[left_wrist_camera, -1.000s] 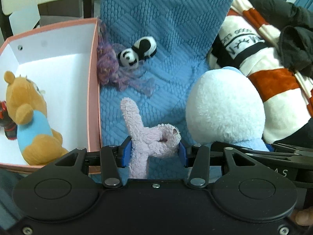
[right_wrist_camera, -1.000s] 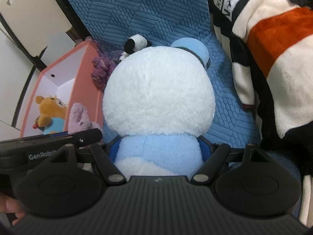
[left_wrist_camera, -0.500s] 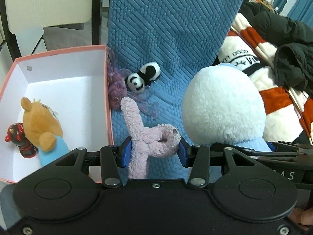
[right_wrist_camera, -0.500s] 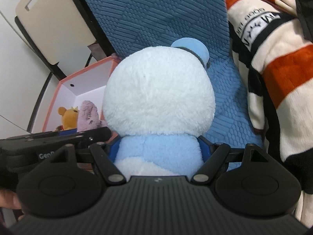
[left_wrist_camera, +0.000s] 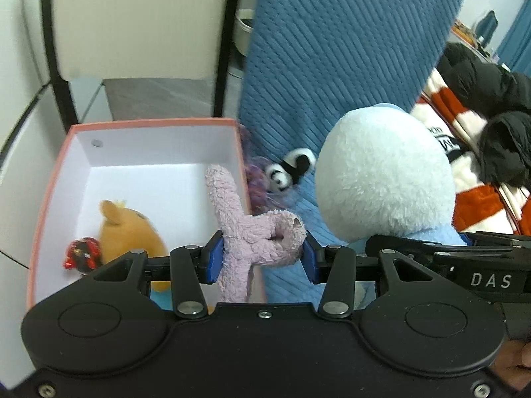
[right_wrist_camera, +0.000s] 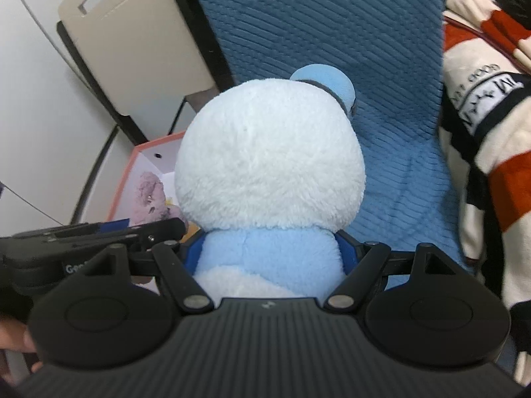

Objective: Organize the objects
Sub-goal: 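Carry the white-blue plush with the right tool while the left tool carries the pink plush to the box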

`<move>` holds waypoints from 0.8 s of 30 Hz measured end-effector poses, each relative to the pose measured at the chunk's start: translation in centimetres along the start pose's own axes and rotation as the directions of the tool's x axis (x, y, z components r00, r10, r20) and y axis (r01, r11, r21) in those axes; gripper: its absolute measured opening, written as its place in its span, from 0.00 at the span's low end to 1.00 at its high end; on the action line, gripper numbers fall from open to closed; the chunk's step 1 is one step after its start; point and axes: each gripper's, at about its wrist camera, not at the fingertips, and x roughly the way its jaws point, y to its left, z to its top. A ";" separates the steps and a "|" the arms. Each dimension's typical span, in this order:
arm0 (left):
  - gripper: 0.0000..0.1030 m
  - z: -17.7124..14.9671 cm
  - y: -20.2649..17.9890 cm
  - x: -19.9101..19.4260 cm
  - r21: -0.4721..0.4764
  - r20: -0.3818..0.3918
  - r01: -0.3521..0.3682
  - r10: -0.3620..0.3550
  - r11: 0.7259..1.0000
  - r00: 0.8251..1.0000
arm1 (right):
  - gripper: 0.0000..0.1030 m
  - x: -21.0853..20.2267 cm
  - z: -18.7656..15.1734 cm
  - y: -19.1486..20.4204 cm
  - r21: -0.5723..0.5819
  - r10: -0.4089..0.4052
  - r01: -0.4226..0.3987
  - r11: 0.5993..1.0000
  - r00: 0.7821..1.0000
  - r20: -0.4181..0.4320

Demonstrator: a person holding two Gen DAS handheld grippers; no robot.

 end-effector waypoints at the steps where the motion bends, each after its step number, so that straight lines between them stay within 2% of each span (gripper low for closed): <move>1: 0.43 0.2 0.8 -0.4 -0.005 0.005 -0.003 0.003 1.000 1.000 | 0.77 0.1 0.3 0.7 -0.011 0.005 -0.005 1.000 1.000 0.001; 12: 0.43 3.4 9.2 -3.0 -0.070 0.057 -0.033 0.037 0.997 0.998 | 0.77 2.0 3.2 7.3 -0.058 0.061 -0.061 0.996 0.998 0.001; 17: 0.43 4.5 12.6 -2.3 -0.084 0.049 -0.048 0.052 0.995 0.997 | 0.77 4.3 4.0 9.7 -0.059 0.063 -0.064 0.996 0.998 -0.014; 24: 0.43 4.9 17.1 0.3 -0.103 -0.004 -0.060 0.060 0.993 0.998 | 0.77 8.9 3.9 12.4 -0.062 0.058 -0.064 0.996 0.995 -0.085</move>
